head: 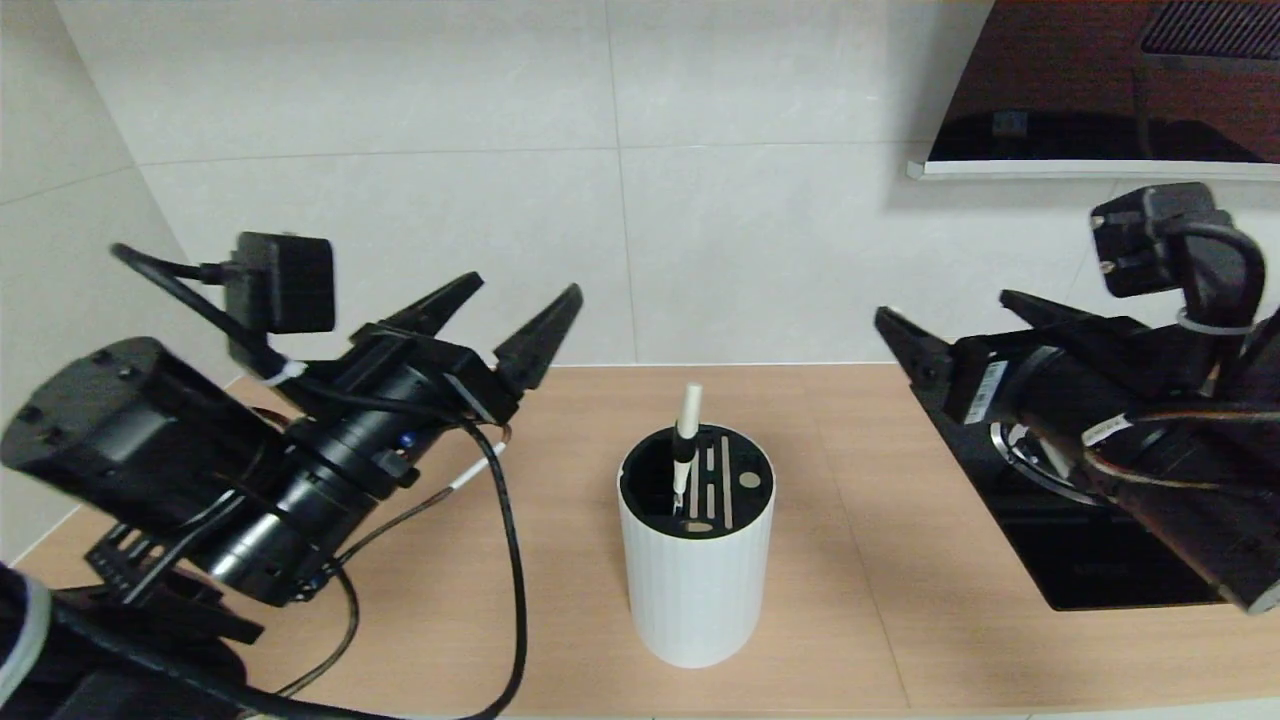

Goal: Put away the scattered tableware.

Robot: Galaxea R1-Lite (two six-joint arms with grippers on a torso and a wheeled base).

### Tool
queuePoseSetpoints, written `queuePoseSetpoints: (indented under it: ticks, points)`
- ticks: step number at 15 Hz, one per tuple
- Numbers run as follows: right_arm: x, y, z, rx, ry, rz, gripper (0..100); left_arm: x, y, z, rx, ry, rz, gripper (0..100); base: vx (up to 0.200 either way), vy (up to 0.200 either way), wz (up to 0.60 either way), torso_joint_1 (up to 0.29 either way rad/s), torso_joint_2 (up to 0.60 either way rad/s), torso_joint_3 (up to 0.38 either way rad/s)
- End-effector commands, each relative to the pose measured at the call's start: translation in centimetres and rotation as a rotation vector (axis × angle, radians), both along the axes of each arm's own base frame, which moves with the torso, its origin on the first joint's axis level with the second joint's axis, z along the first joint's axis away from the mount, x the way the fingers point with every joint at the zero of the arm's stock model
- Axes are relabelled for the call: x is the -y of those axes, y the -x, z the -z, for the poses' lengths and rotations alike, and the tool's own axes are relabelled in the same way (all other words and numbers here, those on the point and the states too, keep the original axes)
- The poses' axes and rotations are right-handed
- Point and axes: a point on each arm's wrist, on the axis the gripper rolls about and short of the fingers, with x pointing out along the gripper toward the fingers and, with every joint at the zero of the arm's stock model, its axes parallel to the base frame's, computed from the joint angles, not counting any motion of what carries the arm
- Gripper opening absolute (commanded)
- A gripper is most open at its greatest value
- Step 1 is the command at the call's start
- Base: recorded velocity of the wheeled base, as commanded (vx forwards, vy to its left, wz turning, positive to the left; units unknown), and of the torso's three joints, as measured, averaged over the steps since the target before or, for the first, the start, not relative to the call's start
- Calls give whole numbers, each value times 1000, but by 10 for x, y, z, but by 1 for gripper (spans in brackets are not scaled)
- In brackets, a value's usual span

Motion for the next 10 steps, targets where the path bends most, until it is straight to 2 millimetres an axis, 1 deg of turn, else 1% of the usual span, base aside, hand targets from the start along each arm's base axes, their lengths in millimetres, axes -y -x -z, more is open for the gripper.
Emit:
queuePoseSetpoints:
  ticks: [1,3,4,5,6,8,10]
  points:
    - [55,26,2,20,-16,140,100,-34,31,-15,28,31,-105,100,0,0,0,0,0,0]
    - [93,48,24,-12,8,258,100,-47,52,-7,5,20,-122,100,0,0,0,0,0,0]
    - [110,66,33,-5,9,292,100,-54,67,-4,3,17,-126,100,0,0,0,0,0,0]
    - [122,81,36,21,-1,313,100,-59,80,-3,5,19,-127,100,0,0,0,0,0,0]
    - [132,97,39,50,-6,341,100,-65,94,1,5,23,-139,100,0,0,0,0,0,0]
    - [144,129,39,103,-12,382,100,-85,126,20,-28,16,-209,100,0,0,0,0,0,0]
    - [149,167,42,121,-9,392,100,-102,154,19,-15,74,-287,100,0,0,0,0,0,0]
